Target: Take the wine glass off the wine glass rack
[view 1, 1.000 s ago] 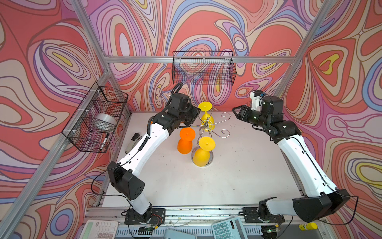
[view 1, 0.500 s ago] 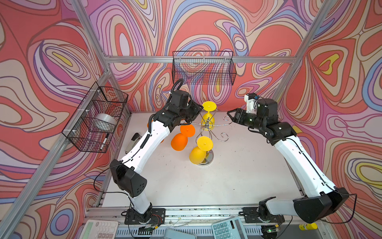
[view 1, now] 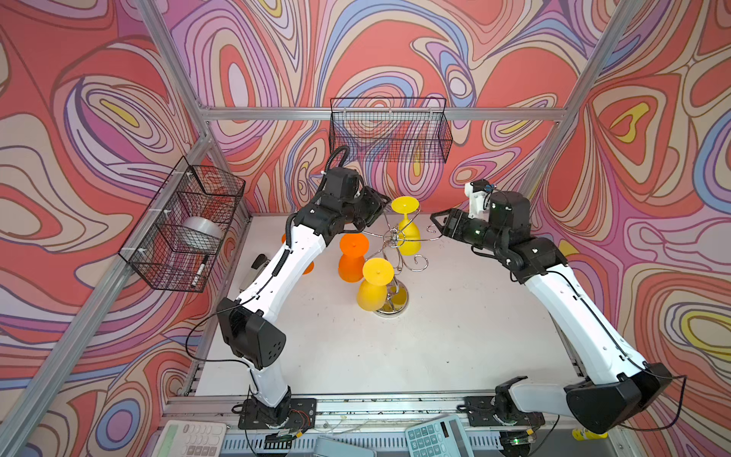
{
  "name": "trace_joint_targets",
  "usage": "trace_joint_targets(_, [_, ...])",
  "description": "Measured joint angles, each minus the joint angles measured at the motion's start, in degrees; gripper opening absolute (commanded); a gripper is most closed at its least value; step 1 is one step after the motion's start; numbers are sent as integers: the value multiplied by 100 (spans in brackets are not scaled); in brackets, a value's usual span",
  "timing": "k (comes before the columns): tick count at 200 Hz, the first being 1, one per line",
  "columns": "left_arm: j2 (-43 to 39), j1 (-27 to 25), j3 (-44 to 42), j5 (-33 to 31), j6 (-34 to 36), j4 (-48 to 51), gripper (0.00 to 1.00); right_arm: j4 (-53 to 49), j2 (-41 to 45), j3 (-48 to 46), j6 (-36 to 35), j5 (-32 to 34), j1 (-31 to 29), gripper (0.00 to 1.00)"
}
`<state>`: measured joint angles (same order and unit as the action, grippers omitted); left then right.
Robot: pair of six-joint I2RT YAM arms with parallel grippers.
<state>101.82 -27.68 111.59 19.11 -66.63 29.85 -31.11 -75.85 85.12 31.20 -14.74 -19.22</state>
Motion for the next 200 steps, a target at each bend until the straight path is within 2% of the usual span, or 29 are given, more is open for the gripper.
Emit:
trace_joint_targets(60, [107, 83, 199, 234, 240, 59, 68, 94, -2, 22, 44, 345, -37, 58])
trace_joint_targets(91, [101, 254, 199, 339, 367, 120, 73, 59, -90, 160, -20, 590, -37, 58])
trace_joint_targets(119, [57, 457, 175, 479, 411, 118, 73, 26, -170, 251, -94, 785, -37, 58])
trace_joint_targets(161, [28, 610, 238, 713, 468, 114, 67, -37, -258, 302, -181, 988, -37, 58])
trace_joint_targets(200, [48, 592, 774, 953, 623, 173, 62, -68, -306, 304, -214, 1099, -37, 57])
